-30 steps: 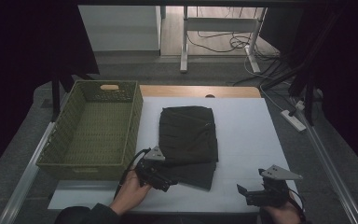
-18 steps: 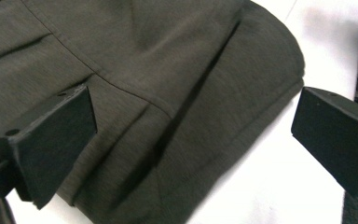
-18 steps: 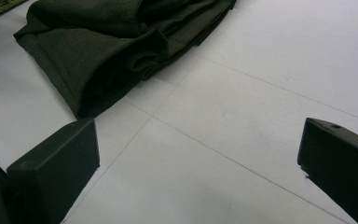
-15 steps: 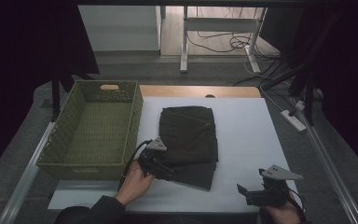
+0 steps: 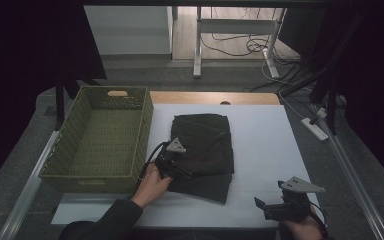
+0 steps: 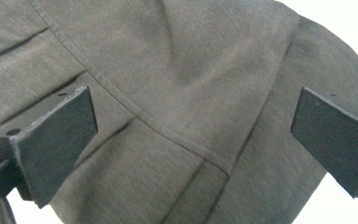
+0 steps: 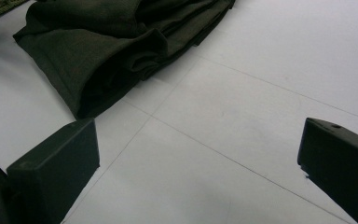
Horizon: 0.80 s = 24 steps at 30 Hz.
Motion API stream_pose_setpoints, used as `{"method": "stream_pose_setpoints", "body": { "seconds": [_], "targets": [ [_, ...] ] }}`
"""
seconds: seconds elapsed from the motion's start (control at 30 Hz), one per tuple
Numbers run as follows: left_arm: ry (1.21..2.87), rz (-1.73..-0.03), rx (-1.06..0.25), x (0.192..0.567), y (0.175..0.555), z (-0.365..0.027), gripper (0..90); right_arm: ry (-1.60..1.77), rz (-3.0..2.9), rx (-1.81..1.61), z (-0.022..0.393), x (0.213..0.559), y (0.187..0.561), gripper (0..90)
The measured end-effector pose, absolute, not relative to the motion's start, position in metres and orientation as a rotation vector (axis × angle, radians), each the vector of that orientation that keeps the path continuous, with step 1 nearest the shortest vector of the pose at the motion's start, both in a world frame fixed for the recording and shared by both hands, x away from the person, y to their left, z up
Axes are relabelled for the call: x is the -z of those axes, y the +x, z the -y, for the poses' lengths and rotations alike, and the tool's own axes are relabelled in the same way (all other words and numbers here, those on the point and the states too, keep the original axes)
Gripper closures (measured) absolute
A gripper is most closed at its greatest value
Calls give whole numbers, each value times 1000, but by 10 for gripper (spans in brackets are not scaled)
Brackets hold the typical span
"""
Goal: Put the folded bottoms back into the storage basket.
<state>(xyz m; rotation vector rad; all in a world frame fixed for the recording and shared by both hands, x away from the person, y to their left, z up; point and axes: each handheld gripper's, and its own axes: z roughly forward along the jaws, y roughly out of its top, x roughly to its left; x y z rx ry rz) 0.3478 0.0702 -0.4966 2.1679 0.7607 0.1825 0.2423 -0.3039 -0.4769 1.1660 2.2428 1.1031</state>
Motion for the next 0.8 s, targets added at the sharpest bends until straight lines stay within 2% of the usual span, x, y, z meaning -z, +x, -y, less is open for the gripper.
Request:
{"method": "stream_pose_setpoints", "body": {
  "seconds": [0.57,0.8],
  "targets": [
    [2155,-859,-171,493,389,-59,0,1165,-2249,-1104,304,477,243,0],
    [2108,-902,-124,491,405,-55,0,1163,-2253,-1102,304,477,243,0]
  ]
}}
